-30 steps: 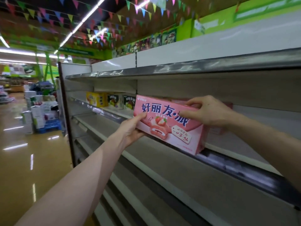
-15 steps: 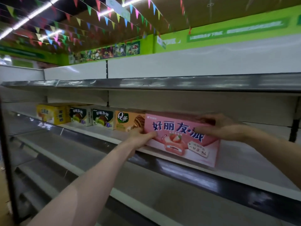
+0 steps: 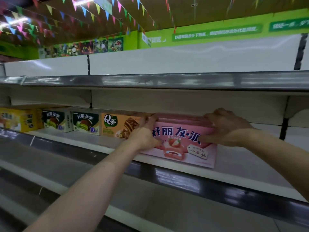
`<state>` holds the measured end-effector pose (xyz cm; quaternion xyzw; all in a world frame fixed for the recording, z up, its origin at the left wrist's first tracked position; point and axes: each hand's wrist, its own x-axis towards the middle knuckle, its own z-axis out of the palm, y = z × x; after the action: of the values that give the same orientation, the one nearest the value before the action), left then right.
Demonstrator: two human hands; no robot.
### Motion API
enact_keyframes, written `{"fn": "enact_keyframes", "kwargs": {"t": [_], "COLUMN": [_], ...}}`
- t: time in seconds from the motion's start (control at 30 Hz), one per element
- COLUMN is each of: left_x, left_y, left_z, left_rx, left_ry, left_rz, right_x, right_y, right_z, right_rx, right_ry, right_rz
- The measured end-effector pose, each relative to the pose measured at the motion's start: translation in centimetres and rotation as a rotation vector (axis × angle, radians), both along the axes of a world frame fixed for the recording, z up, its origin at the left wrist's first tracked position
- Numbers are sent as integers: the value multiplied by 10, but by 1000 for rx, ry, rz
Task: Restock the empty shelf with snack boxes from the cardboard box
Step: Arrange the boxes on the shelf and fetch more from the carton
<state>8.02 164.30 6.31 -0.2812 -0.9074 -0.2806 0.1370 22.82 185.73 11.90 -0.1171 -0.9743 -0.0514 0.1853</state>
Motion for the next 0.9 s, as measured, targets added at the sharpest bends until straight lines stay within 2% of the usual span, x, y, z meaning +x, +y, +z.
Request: {"fn": "enact_keyframes", "kwargs": {"t": [0.07, 0.13, 0.37, 0.5, 0.63, 0.73, 0.8, 0.9], "left_x": [-1, -3, -15, -25, -27, -16, -11, -12], "left_y": [0, 0, 4, 11, 13, 18, 24, 27], "left_z": [-1, -5, -10, -6, -3, -3, -9, -12], "left_rx": [9, 10, 57, 24, -46, -237, -332, -355], "left_ry": [18, 46, 88, 58, 60, 219, 278, 248], "left_rz": [2, 10, 26, 65, 102, 211, 199, 161], "right_x": [6, 5, -25, -28, -29, -29, -31, -37], "right_y": [-2, -4, -11, -15, -20, -29, -37, -49], "right_z": [-1, -7, -35, -35, -36, -37, -38, -46], "right_rx": [-65, -158, -313, -329, -243, 28, 257, 345], "right_ry": [-88, -142, -10, 45, 22, 44, 71, 19], "right_rz": [-111, -106, -78, -71, -113, -156, -101, 47]}}
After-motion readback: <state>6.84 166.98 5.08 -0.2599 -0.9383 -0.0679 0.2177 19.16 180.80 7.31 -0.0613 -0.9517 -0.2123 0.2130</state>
